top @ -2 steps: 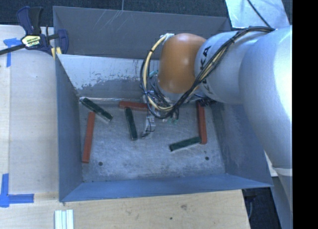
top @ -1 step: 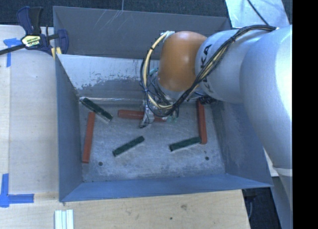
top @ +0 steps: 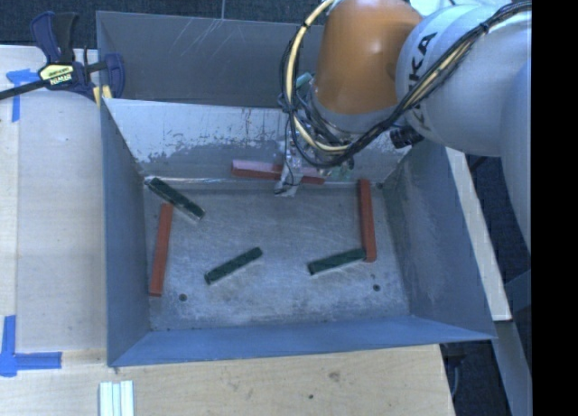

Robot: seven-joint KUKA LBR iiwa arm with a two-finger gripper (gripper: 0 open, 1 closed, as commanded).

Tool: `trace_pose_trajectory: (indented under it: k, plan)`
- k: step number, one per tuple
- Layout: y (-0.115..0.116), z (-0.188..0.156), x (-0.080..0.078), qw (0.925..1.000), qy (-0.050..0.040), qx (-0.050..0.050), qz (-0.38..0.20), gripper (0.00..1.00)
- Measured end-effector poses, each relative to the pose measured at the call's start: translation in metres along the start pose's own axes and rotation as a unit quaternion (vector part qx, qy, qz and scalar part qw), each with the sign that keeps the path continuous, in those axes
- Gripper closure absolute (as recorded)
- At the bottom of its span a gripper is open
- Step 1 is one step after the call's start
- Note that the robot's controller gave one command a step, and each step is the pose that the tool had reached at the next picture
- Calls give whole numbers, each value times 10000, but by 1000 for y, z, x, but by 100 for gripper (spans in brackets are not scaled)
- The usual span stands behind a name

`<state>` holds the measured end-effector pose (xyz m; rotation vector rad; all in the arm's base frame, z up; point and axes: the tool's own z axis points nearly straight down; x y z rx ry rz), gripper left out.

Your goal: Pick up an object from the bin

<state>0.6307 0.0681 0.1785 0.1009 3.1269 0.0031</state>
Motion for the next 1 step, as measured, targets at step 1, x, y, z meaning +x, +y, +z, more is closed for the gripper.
trace_pose_trajectory:
  k: [1]
  plan:
    - [12, -74, 20, 9997, 6, 0, -231, 100]
